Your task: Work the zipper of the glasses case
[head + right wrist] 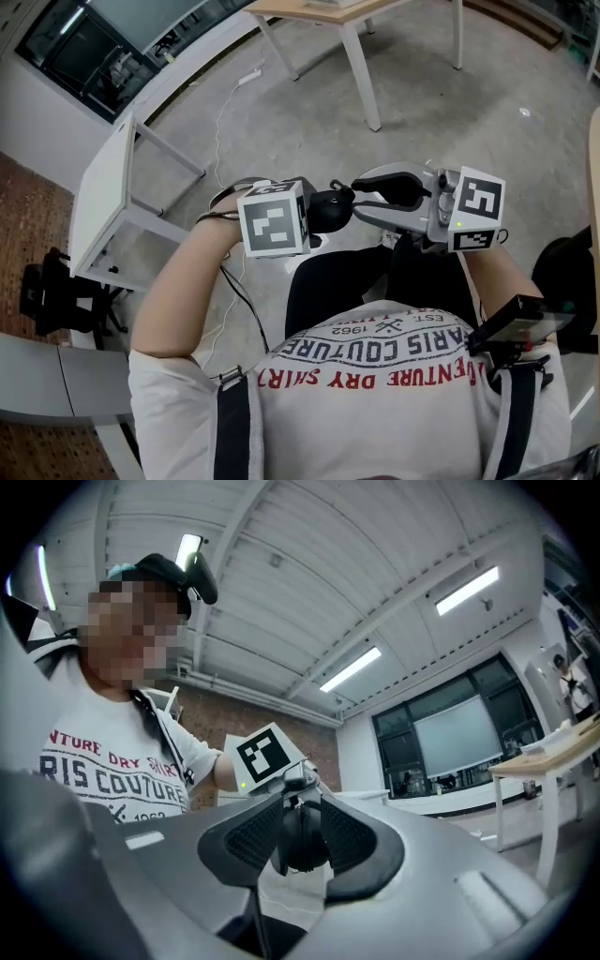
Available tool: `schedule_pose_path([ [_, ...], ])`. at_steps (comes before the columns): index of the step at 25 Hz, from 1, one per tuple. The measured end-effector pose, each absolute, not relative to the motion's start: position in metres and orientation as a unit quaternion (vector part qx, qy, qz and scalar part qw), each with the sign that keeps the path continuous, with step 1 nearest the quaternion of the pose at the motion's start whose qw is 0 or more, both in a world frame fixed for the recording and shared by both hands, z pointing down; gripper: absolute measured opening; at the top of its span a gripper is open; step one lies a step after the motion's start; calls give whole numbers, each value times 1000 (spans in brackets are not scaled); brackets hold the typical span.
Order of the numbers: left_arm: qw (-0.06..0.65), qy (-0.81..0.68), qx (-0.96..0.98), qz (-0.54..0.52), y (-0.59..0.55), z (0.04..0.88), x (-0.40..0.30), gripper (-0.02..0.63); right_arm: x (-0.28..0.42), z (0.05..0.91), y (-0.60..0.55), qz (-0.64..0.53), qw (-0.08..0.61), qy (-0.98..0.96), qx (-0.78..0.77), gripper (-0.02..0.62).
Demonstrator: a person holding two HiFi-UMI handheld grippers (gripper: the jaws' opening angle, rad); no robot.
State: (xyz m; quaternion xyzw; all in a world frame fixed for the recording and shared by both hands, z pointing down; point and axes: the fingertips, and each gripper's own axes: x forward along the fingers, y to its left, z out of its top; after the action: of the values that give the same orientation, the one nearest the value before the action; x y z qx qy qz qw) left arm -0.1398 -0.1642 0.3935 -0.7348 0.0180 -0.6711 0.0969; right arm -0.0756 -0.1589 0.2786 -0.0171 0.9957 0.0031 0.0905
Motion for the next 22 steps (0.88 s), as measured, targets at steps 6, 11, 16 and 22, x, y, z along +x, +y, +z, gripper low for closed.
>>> schedule_pose_path([
  [6, 109, 13, -746, -657, -163, 387, -132, 247, -87, 272, -152, 47, 53, 997, -13, 117],
  [11, 114, 11, -741, -662, -162, 388, -132, 247, -92, 278, -150, 55, 32, 998, -11, 70],
  [16, 111, 9, -739, -664, -159, 395, -135, 246, -94, 284, -150, 40, 26, 999, -4, 58],
  [22, 104, 10, -746, -658, -157, 397, -132, 247, -92, 284, -150, 41, 22, 999, -2, 28],
])
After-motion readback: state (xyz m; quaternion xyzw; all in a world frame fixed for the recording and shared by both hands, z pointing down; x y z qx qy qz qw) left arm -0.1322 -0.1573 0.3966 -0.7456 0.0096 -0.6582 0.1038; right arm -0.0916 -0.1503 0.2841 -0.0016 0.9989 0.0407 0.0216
